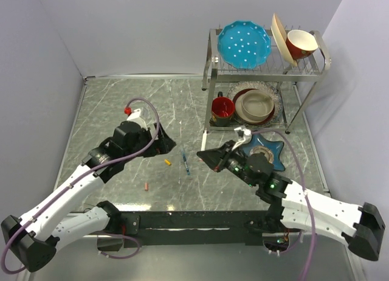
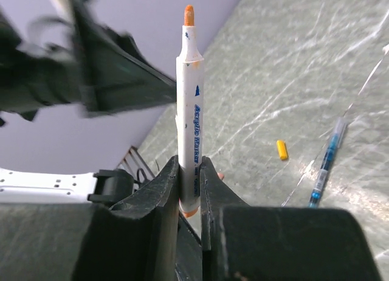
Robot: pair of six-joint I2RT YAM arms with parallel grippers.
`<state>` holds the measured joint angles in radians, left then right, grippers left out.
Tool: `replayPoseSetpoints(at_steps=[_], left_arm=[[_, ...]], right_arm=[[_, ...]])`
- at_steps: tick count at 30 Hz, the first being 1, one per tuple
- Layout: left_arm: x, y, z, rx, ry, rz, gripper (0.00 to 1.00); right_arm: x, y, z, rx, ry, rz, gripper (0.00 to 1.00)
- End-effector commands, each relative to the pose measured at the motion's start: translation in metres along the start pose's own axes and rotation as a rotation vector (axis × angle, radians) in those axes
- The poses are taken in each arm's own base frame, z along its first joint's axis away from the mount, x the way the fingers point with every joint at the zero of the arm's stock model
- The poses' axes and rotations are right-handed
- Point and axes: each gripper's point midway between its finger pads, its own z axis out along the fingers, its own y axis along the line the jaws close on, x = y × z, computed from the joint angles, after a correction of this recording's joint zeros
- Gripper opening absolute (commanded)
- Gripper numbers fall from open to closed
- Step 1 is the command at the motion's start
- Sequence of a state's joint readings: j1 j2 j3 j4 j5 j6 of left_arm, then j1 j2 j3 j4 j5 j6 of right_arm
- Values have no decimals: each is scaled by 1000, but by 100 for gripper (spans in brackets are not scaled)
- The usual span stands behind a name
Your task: Insert the pens into the pen caps
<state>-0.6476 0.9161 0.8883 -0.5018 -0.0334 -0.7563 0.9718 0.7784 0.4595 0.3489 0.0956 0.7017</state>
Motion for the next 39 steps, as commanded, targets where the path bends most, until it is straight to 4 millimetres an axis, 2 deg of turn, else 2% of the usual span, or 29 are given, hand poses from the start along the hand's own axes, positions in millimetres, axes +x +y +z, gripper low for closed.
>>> replayPoseSetpoints(at_steps=[1, 5, 6, 9, 10, 12, 15, 21, 28, 33, 39], left_arm=[[33, 79, -14, -384, 119, 7, 99], [67, 102, -13, -509, 235, -79, 91], [81, 109, -12, -534, 288, -81, 89], [104, 121, -12, -568, 378, -78, 84], [109, 122, -12, -569, 400, -79, 79], [123, 130, -11, -585, 455, -61, 76], [133, 138, -9, -635, 509, -58, 70], [145, 146, -2, -671, 556, -64, 58], [151, 152, 1, -705, 586, -58, 54], [148, 157, 2, -744, 578, -43, 54], [156, 165, 16, -767, 610, -26, 51]], right_arm=[[-26, 1, -16, 14, -97, -33, 0], [-33, 0, -28, 16, -126, -52, 0], [-34, -1, -30, 21, -130, -55, 0], [-38, -4, -38, 29, -147, -69, 0], [-42, -2, -42, 24, -162, -71, 0], [-42, -6, -46, 35, -166, -83, 0], [-47, -5, -52, 29, -187, -94, 0], [-48, -3, -59, 8, -203, -94, 0], [-54, -3, -66, 7, -224, -120, 0], [-58, -2, -70, 10, -231, -131, 0], [-60, 3, -74, -14, -235, -129, 0]])
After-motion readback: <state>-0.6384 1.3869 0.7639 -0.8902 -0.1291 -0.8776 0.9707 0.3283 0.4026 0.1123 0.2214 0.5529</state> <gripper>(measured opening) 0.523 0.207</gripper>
